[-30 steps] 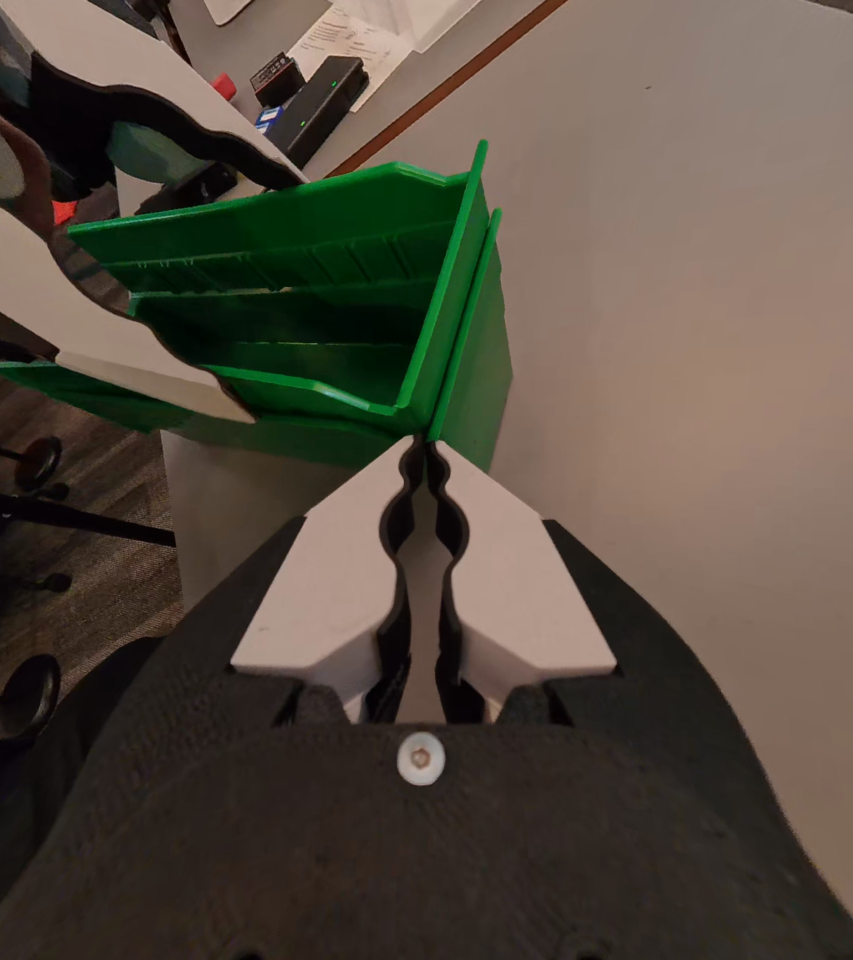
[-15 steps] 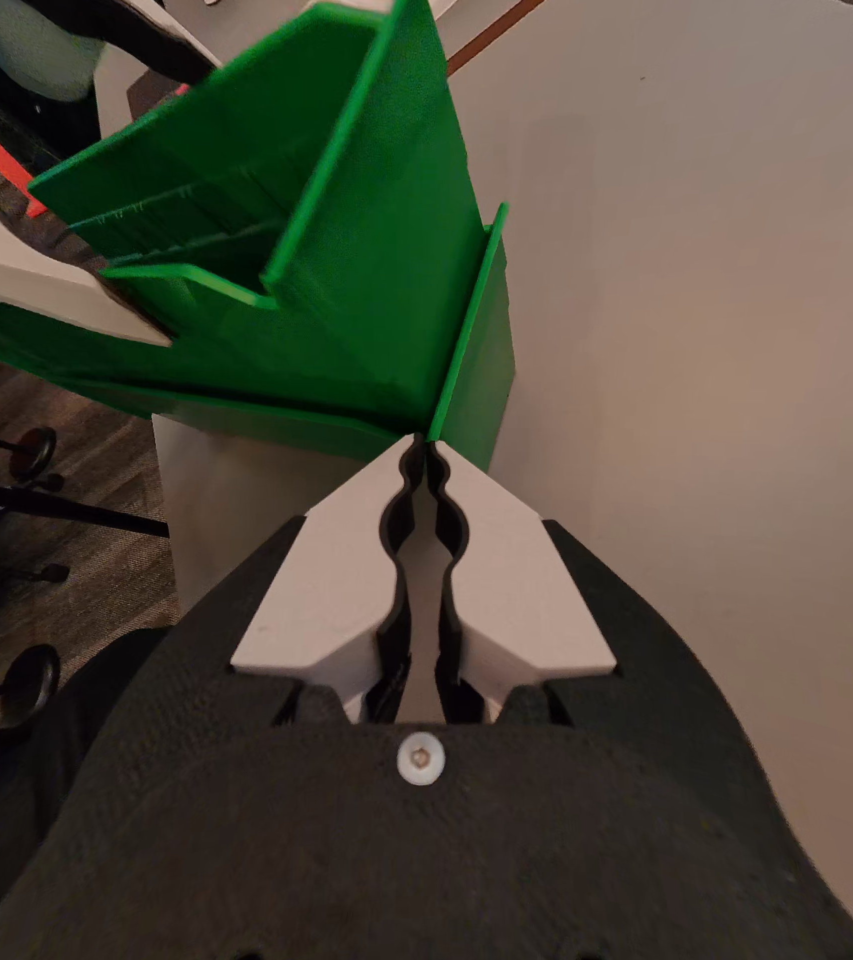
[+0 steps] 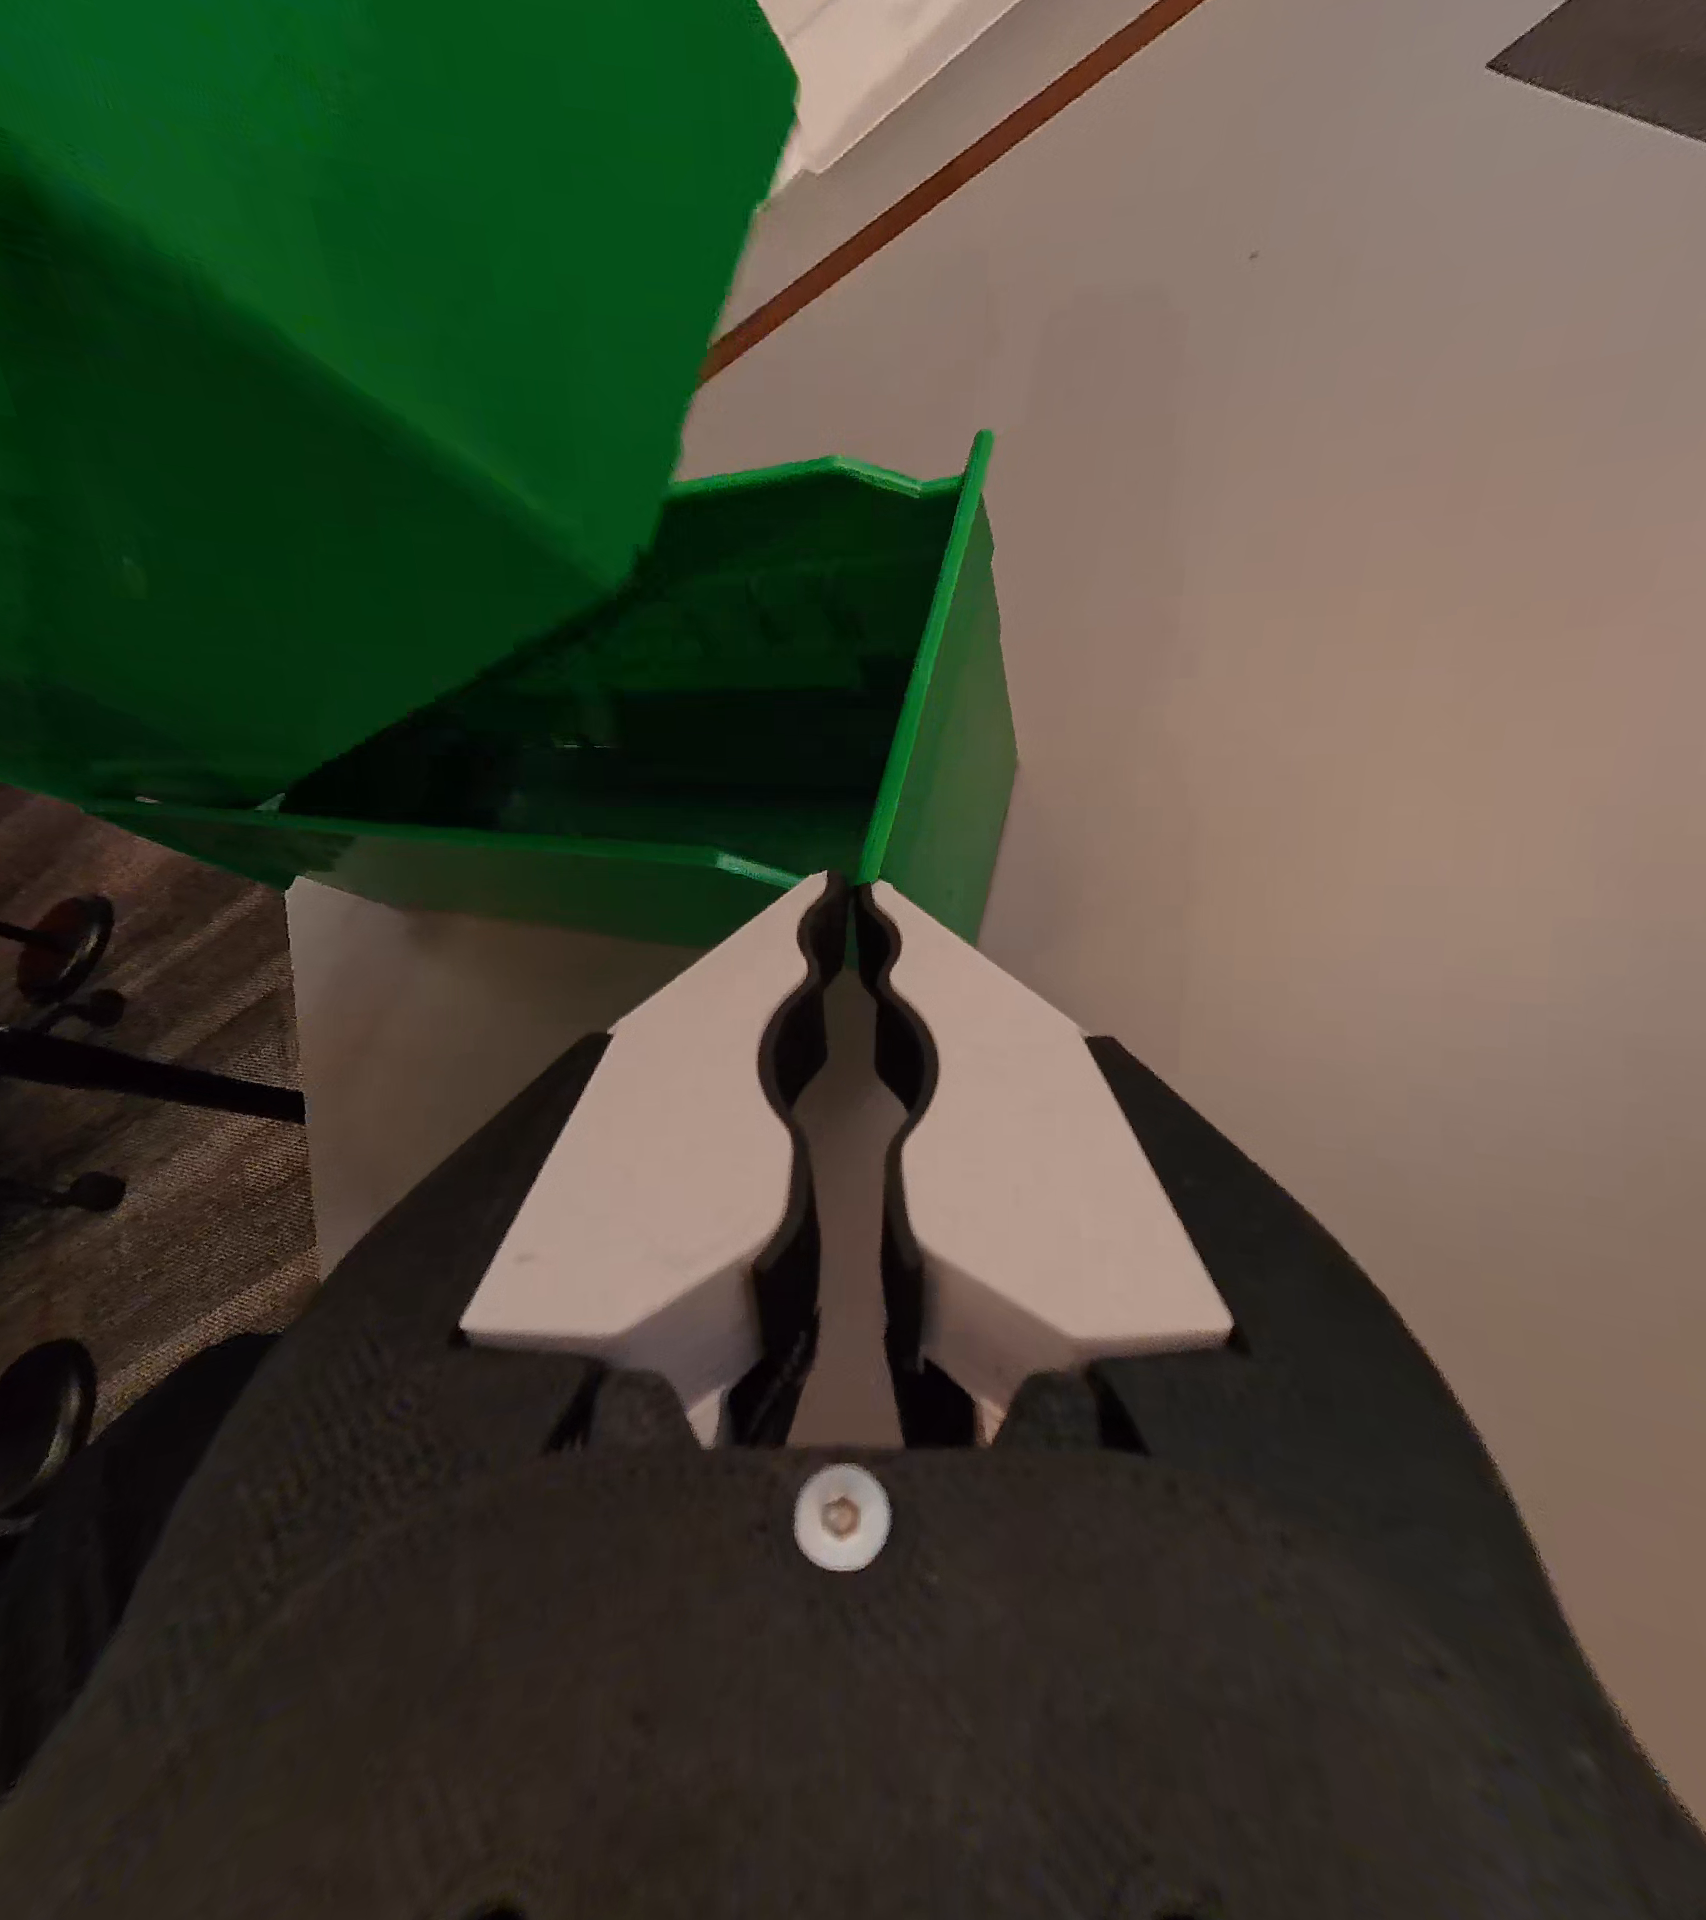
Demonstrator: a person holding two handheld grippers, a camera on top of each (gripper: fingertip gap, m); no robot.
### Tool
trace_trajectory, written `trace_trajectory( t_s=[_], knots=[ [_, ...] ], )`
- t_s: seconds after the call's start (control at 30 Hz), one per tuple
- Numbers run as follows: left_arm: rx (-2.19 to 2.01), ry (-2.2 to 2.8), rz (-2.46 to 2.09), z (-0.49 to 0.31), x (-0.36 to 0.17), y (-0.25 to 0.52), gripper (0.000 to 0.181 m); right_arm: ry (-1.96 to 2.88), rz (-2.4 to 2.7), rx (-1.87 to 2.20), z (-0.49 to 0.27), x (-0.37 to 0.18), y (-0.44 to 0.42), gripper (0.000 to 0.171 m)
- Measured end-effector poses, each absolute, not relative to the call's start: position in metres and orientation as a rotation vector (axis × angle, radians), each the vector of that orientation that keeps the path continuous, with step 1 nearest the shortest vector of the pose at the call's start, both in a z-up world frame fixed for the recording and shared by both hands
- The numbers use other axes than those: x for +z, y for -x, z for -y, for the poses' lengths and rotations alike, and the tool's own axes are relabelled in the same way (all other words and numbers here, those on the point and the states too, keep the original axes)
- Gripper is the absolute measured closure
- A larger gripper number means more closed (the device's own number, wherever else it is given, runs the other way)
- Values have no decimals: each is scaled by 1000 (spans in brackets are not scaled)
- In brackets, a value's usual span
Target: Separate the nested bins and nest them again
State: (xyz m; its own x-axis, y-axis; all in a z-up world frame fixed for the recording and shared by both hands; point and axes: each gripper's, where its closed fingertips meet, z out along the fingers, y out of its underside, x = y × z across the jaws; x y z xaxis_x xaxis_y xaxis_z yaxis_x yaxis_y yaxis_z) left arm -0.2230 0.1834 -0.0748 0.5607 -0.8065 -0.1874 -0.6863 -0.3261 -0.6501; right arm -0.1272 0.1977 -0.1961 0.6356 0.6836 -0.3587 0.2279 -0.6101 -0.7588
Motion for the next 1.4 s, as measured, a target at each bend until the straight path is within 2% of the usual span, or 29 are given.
trace_trajectory(
  t_s=[0.3,0.63,0.83,1.0,1.13,1.4],
  knots=[
    [-271,1893,-1000,-177,-10,252,87,2148,701,885,-206,-196,131,171],
    [-258,1768,-931,-168,41,260,86,2072,610,863,-206,-172,116,137],
    [-301,1733,-965,-153,65,225,86,1964,591,872,-182,-127,96,139],
    [-368,1730,-1051,-144,57,165,85,1790,510,1003,-140,-65,72,140],
    [-452,1727,-1142,-136,40,104,84,1725,433,1087,-112,-47,51,138],
    [-502,1772,-1221,-131,-9,9,83,1938,329,945,-108,-83,-17,141]
  ],
)
